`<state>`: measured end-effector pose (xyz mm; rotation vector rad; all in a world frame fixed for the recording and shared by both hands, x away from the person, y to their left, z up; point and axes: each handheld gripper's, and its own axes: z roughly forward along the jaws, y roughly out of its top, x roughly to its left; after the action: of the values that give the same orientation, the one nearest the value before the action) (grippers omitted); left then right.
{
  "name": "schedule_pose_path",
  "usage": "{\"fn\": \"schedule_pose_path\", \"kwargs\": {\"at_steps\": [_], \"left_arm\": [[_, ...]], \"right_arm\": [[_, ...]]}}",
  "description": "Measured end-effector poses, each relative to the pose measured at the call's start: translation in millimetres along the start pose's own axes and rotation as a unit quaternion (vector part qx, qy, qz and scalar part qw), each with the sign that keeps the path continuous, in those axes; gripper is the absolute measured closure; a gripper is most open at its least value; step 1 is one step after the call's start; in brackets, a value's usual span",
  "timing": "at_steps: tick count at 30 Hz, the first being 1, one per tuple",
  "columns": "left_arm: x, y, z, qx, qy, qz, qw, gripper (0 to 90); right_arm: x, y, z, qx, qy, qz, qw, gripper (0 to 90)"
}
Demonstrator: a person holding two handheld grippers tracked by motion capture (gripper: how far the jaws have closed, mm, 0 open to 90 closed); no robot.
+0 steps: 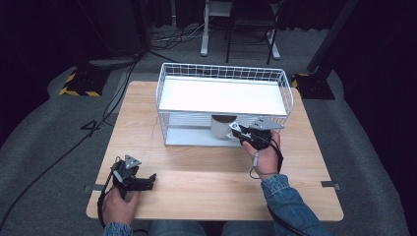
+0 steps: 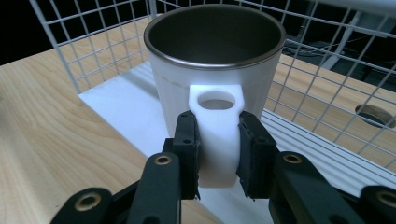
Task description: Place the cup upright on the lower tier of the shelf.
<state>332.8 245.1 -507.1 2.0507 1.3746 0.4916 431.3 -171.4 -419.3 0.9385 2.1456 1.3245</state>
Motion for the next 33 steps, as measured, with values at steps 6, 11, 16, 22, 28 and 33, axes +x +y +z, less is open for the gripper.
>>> {"fn": "schedule_pose_path", "kwargs": {"at_steps": [6, 11, 16, 22, 28, 33], "left_arm": [[0.0, 0.0, 0.0, 0.0, 0.0, 0.0, 1.0, 0.4], [0.0, 0.0, 0.0, 0.0, 0.0, 0.0, 1.0, 0.4], [0.0, 0.0, 0.0, 0.0, 0.0, 0.0, 1.0, 0.4], [0.0, 0.0, 0.0, 0.0, 0.0, 0.0, 1.0, 0.4], [0.0, 0.0, 0.0, 0.0, 0.0, 0.0, 1.0, 0.4], [0.0, 0.0, 0.0, 0.0, 0.0, 0.0, 1.0, 0.3]], "right_arm": [[-6.1, -5.3, 8.1, -0.003, -0.011, 0.003, 0.9999, 71.7], [-9.0, -8.2, 14.1, -0.004, -0.019, 0.003, 0.9998, 71.6], [-10.0, -11.2, 19.8, -0.005, -0.02, 0.002, 0.9998, 71.7], [-10.2, -12.6, 24.4, -0.004, -0.02, 0.007, 0.9998, 71.6], [-12.0, -15.5, 28.3, 0.001, -0.019, 0.013, 0.9997, 71.6], [-15.4, -18.7, 30.0, 0.001, -0.017, 0.024, 0.9996, 71.5]]}}
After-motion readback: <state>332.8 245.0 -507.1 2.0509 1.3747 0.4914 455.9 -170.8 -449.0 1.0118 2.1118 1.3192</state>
